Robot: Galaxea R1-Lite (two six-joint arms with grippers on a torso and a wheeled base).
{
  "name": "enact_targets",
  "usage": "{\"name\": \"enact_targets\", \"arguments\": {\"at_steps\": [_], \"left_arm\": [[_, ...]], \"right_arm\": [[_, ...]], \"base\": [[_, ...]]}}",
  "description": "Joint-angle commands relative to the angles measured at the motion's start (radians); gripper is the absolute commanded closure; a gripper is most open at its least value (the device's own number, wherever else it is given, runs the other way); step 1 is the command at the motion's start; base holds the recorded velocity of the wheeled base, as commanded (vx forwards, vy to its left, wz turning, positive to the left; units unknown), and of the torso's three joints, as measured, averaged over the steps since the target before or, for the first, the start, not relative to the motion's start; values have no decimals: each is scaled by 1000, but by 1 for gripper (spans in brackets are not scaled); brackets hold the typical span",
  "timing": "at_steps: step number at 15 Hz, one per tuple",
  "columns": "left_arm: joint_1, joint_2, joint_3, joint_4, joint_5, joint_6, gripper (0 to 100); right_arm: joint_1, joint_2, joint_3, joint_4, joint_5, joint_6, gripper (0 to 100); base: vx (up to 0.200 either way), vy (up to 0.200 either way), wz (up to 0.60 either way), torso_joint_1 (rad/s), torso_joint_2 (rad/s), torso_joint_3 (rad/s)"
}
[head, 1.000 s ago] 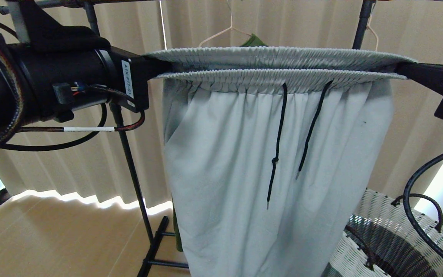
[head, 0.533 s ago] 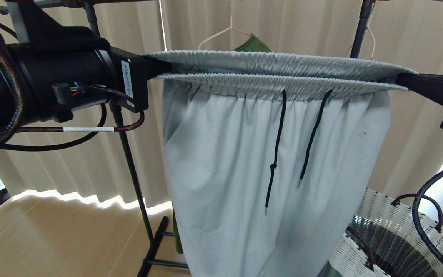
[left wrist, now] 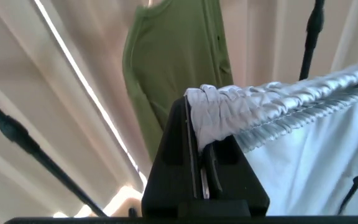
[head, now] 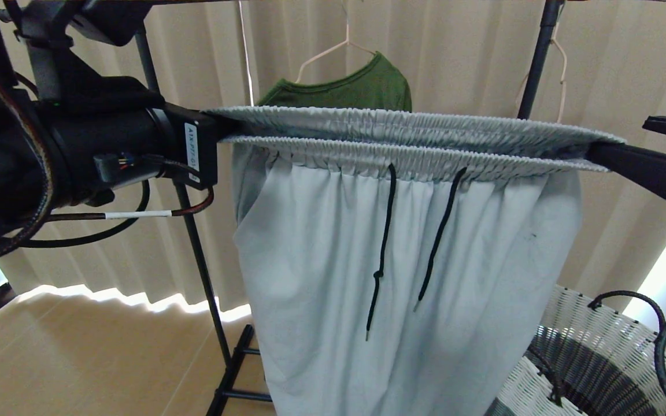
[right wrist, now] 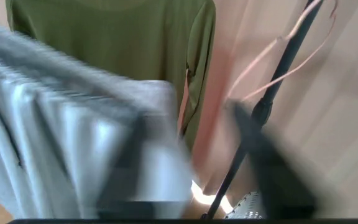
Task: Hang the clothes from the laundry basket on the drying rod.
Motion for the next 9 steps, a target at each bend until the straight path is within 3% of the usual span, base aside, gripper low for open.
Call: {"name": "enact_targets", "arguments": {"at_steps": [1,8,9], "left_arm": [[1,-2,6,1,1,0,100],[4,-31,55,1,47,3,100],[5,-99,134,0,65,3,100]], "right_arm": [[1,-65,35,0,54,-1,0],[-6,-73,68,12,43,-8,0],[-53,-74,89,11,15,-33,0]], "base": [[0,0,0,0,0,0],[0,0,0,0,0,0],[0,0,0,0,0,0]]}}
